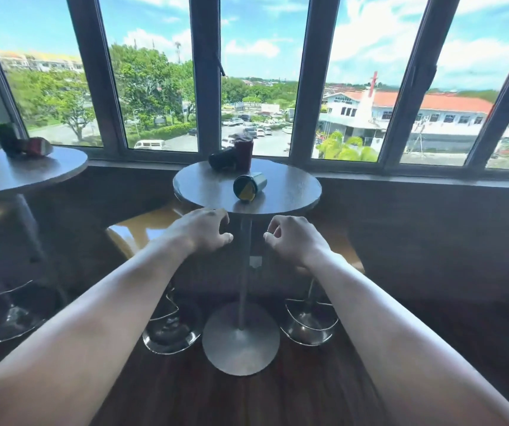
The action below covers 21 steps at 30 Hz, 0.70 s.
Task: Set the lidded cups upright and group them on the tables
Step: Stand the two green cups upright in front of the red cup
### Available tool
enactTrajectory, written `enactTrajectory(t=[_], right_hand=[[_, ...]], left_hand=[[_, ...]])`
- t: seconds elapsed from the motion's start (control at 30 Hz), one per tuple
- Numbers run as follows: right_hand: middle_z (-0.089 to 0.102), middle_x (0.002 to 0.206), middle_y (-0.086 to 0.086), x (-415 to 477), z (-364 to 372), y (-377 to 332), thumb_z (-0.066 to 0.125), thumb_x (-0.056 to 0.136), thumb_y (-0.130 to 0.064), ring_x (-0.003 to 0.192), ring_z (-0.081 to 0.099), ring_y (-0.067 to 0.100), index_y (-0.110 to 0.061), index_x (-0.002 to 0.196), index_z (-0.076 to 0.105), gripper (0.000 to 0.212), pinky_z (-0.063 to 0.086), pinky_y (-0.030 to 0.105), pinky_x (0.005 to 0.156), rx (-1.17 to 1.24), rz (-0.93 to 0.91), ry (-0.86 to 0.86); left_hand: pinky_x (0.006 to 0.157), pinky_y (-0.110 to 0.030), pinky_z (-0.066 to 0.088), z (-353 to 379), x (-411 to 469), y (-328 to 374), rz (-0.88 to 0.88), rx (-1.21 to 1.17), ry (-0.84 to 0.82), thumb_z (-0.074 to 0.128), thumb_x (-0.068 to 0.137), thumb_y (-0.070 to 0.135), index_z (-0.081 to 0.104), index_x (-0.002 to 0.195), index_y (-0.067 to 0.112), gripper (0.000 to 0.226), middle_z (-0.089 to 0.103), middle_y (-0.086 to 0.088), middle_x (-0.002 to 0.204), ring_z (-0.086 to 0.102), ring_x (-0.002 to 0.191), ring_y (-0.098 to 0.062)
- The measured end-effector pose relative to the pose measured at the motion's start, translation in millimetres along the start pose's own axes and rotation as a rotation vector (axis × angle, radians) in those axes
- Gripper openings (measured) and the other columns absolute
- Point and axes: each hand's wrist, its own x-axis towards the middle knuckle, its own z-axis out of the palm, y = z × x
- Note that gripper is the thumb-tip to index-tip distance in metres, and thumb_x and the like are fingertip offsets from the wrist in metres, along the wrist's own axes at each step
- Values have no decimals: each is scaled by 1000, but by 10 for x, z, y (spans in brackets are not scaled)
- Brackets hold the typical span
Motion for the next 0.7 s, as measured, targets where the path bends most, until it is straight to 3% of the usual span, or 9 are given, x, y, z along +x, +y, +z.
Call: enactTrajectory(t=[0.13,0.53,0.7], right_hand=[[71,97,0,587,132,108,57,89,-39,92,66,24,-20,98,66,23,54,38,81,4,-14,20],[66,106,6,2588,420,767,65,87,-25,97,64,23,-16,102,66,17,54,41,85,49,-244,26],[54,125,7,3248,516,1061,67,86,-21,114,56,27,-19,124,55,40,50,45,95,-23,-338,-9]], left_hand=[[97,-43,48,78,591,-174,-7,-53,1,61,92,43,58,125,22,40,63,-5,128,59,114,-26],[94,-37,39,402,2529,-455,-133,-216,7,62,94,37,49,139,21,49,62,-11,133,53,123,-30],[107,-41,41,550,3079,-534,-160,-351,-53,66,93,40,41,146,21,62,56,-12,142,55,126,-29]])
